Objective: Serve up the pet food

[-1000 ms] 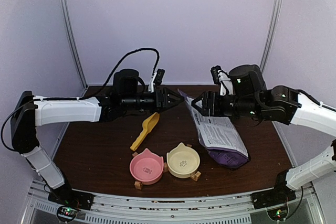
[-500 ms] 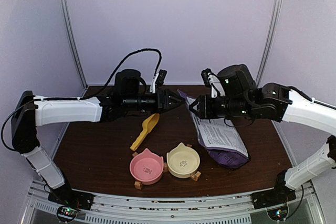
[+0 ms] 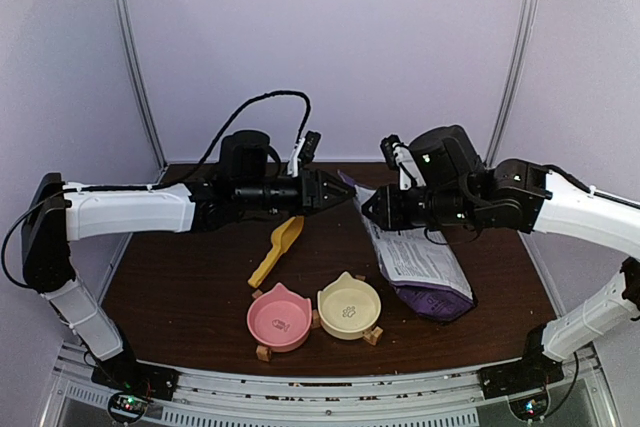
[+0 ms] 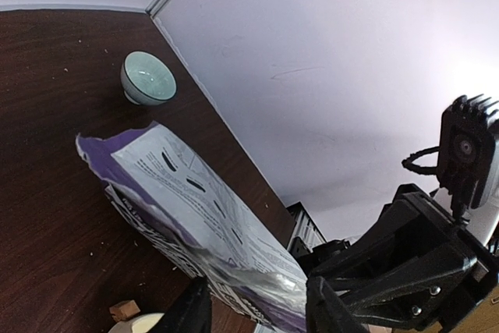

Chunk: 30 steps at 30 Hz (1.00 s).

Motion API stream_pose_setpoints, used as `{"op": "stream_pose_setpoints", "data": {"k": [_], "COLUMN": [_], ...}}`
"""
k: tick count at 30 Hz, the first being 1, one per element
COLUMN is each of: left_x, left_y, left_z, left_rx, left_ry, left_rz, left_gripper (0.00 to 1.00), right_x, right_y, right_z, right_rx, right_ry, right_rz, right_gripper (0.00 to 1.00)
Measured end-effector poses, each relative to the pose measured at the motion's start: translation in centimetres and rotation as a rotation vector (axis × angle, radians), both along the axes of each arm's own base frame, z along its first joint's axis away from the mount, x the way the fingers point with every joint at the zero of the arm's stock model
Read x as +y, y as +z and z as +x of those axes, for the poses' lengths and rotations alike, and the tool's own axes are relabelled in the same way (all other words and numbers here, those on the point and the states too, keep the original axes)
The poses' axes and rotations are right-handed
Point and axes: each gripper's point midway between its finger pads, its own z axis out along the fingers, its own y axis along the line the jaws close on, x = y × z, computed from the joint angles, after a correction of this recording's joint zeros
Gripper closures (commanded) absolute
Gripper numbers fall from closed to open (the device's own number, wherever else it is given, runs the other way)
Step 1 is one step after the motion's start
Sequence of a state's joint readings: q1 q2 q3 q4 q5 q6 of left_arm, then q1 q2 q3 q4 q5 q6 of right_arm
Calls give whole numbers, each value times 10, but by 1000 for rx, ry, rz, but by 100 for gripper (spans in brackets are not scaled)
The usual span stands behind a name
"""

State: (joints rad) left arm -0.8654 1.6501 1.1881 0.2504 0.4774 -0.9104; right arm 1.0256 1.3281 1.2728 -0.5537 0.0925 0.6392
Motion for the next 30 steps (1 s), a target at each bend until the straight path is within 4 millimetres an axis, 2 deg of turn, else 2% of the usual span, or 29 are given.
{"op": "stream_pose_setpoints", "data": {"k": [4, 20, 23, 26, 30], "left_x": [0, -7, -8, -8, -9], "left_y": [-1, -3, -4, -5, -5], "left_z": [0, -3, -4, -4, -5], "left_rx": [2, 4, 6, 5, 1], "left_ry": [-1, -19, -23, -24, -27], "left_rz": [6, 22, 26, 26, 29], "left_gripper": [59, 59, 59, 59, 58], "right_x": [0, 7, 9, 10, 10], "right_y": [-1, -11, -12, -12, -11], "right_z": [0, 2, 2, 2, 2], "right_rx": [1, 19, 22, 23, 29], "right_ry": [0, 6, 7, 6, -4], "right_rz": [-1, -31, -35, -37, -26], "right_gripper": [82, 83, 89, 100, 100]}}
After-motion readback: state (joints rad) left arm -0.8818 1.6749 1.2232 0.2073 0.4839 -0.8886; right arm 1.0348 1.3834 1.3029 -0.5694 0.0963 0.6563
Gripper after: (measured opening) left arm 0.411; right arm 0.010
